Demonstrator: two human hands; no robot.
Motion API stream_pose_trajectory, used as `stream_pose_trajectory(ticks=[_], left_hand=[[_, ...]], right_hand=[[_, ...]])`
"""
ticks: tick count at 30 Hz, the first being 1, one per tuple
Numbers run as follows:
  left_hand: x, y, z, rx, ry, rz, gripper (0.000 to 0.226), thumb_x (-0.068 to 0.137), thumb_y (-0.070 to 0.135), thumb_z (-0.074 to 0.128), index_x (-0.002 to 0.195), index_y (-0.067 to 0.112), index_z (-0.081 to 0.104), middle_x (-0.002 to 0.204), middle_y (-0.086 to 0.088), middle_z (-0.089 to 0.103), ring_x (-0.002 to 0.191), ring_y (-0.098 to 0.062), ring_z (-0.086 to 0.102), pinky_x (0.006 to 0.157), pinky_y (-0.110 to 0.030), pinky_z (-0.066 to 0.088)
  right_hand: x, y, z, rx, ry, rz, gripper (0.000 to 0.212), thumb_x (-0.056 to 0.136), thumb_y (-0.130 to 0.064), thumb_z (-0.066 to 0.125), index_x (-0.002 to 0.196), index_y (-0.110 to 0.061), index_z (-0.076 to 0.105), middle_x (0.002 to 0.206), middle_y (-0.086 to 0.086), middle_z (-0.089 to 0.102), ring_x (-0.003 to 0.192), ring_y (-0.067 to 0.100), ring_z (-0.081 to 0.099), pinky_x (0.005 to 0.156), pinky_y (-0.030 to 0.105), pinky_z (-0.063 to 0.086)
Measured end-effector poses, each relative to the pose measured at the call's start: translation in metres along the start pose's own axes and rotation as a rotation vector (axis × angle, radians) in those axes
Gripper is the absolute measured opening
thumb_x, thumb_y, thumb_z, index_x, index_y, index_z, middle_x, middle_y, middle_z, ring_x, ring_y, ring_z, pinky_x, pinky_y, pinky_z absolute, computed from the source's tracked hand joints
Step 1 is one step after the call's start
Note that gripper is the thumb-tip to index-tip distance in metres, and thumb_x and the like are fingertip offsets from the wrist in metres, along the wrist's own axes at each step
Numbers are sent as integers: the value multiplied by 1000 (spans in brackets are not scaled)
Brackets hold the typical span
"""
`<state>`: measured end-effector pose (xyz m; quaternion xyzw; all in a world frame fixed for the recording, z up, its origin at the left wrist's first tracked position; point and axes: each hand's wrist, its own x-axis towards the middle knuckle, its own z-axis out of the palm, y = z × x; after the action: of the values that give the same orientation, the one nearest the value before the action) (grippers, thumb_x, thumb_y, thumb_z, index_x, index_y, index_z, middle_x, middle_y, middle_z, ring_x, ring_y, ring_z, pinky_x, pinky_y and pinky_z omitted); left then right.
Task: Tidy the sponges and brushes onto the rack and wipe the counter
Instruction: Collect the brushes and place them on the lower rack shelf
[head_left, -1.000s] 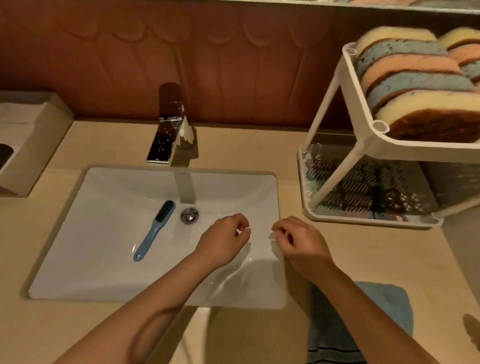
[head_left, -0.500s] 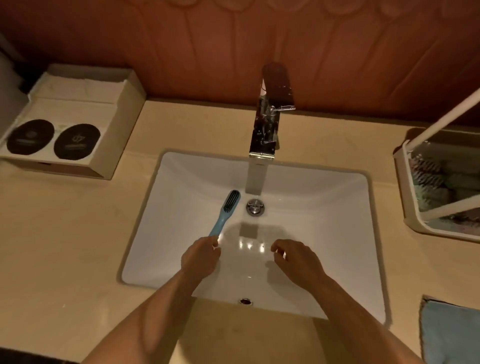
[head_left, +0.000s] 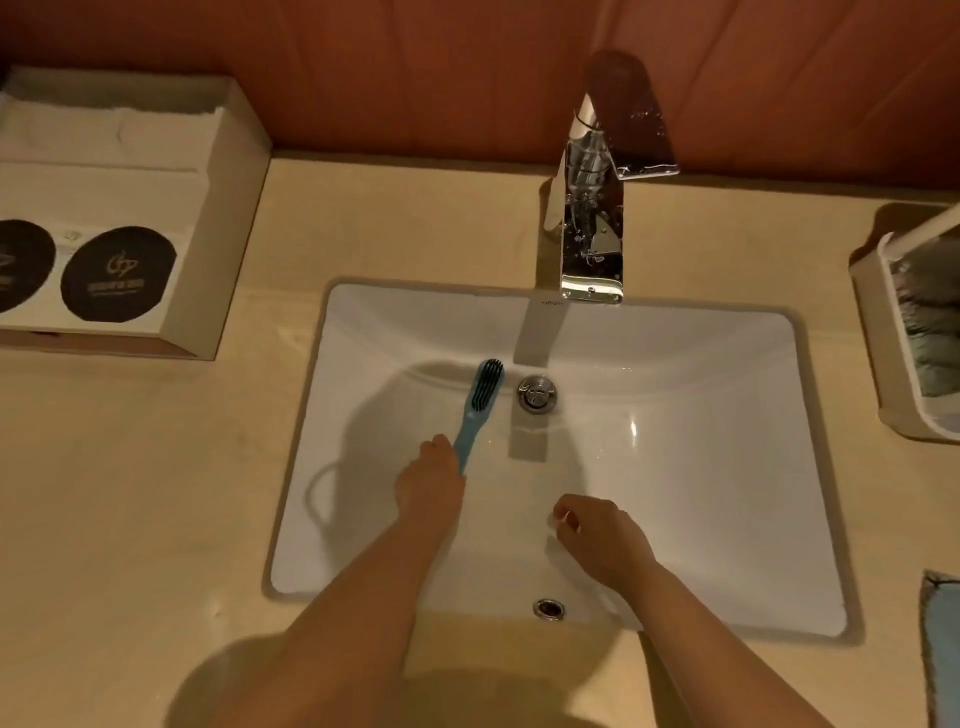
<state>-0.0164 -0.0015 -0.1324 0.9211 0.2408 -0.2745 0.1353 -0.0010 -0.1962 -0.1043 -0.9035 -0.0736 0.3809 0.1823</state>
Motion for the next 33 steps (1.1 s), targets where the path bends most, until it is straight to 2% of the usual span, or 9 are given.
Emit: stream_pose_trajectory(ticks=[7, 9, 11, 14, 17, 20, 24, 28, 33], left_hand=[[2, -1, -8, -74, -121, 16, 29, 89, 34, 54, 104, 10, 55, 102, -6, 62, 93, -24, 62, 72, -29, 45], [-2, -2, -11, -176, -153, 33, 21, 86, 34, 56, 87, 13, 56, 87, -3, 61, 81, -22, 60, 70, -29, 46], [-9, -2, -14, -289, -190, 93, 27, 85, 30, 58, 65, 17, 45, 67, 2, 51, 62, -15, 51, 57, -26, 39], [-26, -3, -22, -406, -171, 175, 38, 83, 24, 59, 55, 19, 33, 55, 4, 40, 50, -11, 36, 53, -27, 30], [-48, -3, -36, -338, -140, 278, 36, 84, 28, 56, 57, 21, 34, 59, 3, 48, 53, -14, 40, 58, -29, 35], [-72, 1, -51, -224, -87, 386, 35, 88, 32, 53, 59, 25, 35, 66, 3, 54, 58, -15, 45, 59, -30, 38], [-95, 11, -68, -51, 50, 507, 28, 94, 38, 45, 71, 23, 40, 61, 8, 39, 60, -13, 42, 53, -24, 29], [-116, 33, -79, 28, 151, 611, 25, 97, 41, 39, 80, 23, 40, 68, 8, 41, 65, -11, 42, 55, -25, 27], [-136, 69, -84, -67, 153, 688, 26, 95, 42, 42, 78, 24, 40, 65, 9, 40, 60, -10, 39, 52, -20, 25]], right_hand=[[0, -9, 1, 98, 16, 16, 21, 92, -21, 47, 106, -21, 62, 99, -2, 66, 89, 20, 61, 77, 29, 48], [1, -15, 2, 160, 24, -3, 21, 91, -22, 48, 106, -20, 63, 97, -3, 64, 89, 18, 61, 79, 29, 49], [2, -25, 1, 245, 34, -14, 22, 91, -19, 48, 107, -16, 64, 98, -2, 63, 91, 17, 60, 82, 28, 48], [-3, -43, -5, 499, 54, 6, 20, 92, -15, 48, 101, -12, 65, 90, 0, 65, 77, 11, 61, 73, 24, 48], [-10, -57, -14, 780, 14, 74, 14, 94, -19, 48, 99, -20, 61, 87, 2, 67, 65, 10, 54, 58, 21, 42], [-16, -66, -20, 941, 30, 130, 19, 93, -23, 52, 103, -12, 64, 89, 4, 69, 63, 12, 50, 54, 22, 39], [-33, -70, -27, 1085, 133, 136, 22, 89, -22, 58, 111, -19, 58, 91, 6, 67, 62, 11, 48, 54, 22, 38], [-58, -59, -40, 1221, 257, 107, 33, 88, -18, 60, 119, -22, 50, 65, -1, 56, 56, 10, 46, 55, 22, 40], [-85, -37, -65, 1278, 435, 66, 53, 89, -21, 59, 137, -23, 37, 81, 4, 63, 68, 12, 55, 67, 25, 48]])
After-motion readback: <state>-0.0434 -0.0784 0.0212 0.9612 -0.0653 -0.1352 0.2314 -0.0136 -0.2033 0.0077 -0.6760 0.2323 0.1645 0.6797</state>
